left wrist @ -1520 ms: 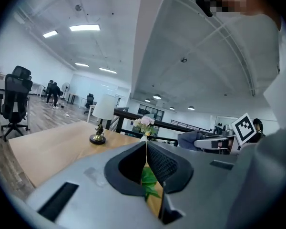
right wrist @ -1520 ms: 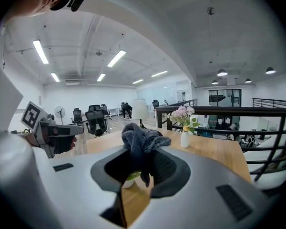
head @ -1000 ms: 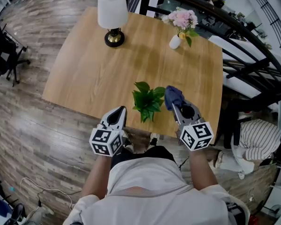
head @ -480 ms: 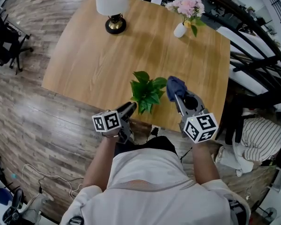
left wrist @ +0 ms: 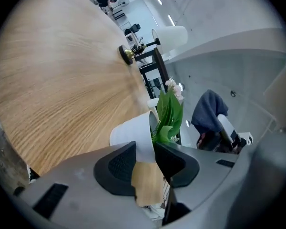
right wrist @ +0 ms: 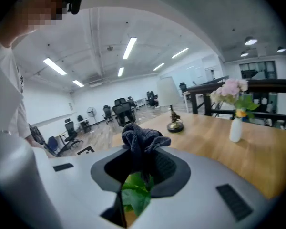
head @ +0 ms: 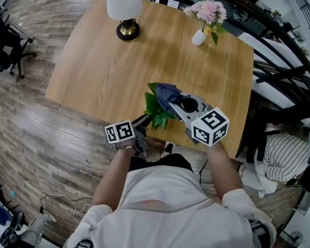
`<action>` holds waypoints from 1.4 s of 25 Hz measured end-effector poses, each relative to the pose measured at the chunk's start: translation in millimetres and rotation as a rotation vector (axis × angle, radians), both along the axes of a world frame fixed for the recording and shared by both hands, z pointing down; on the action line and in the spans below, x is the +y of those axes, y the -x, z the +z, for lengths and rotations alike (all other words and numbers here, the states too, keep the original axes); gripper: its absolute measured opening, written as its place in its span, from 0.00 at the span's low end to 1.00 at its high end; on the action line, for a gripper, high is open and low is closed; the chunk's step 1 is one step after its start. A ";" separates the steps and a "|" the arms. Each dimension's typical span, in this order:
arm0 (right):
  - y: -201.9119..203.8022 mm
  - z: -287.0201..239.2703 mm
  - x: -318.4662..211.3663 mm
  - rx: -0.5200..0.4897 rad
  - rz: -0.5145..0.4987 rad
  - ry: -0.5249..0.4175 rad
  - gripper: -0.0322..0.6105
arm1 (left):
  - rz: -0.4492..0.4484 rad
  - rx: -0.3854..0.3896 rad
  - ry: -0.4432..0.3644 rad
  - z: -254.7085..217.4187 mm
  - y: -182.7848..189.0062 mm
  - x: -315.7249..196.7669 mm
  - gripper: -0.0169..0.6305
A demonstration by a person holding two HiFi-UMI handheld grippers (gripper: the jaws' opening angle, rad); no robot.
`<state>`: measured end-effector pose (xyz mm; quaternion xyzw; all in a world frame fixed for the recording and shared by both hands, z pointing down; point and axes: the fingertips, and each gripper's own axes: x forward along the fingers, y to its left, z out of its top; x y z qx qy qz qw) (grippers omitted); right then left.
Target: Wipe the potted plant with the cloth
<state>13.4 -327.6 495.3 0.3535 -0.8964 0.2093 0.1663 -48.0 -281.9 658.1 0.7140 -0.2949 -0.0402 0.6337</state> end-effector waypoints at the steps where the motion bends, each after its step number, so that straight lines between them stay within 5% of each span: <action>1: 16.4 6.7 -1.3 -0.005 -0.062 0.032 0.27 | -0.012 0.004 0.013 0.1 1.1 0.3 0.21; 4: 52.5 44.8 -3.9 0.069 -0.213 0.143 0.27 | -0.028 0.008 0.025 0.3 0.1 0.3 0.20; 6: 57.5 69.4 -14.8 0.168 -0.219 0.155 0.27 | -0.031 0.012 0.024 0.7 -0.7 -0.5 0.20; 13: 16.3 46.9 -62.7 0.171 0.051 -0.033 0.27 | -0.037 0.011 0.022 2.2 -0.3 -1.1 0.20; 16: -5.5 18.7 -62.8 0.079 0.120 -0.070 0.27 | -0.035 0.005 0.019 1.8 -0.5 -1.5 0.20; 20: -20.2 5.0 -41.6 -0.038 0.109 0.005 0.27 | -0.032 -0.001 0.018 1.5 -0.5 -0.7 0.20; 23: -19.8 33.2 -22.2 -0.052 0.066 0.144 0.27 | -0.037 0.002 0.018 0.9 -0.4 -1.0 0.20; 27: -37.3 84.2 -14.6 -0.029 0.169 0.308 0.27 | -0.040 -0.008 0.009 -0.1 -0.8 -1.3 0.20; 35: -100.1 72.7 -24.3 0.110 0.379 0.135 0.27 | -0.047 -0.026 -0.003 1.5 1.0 -2.4 0.20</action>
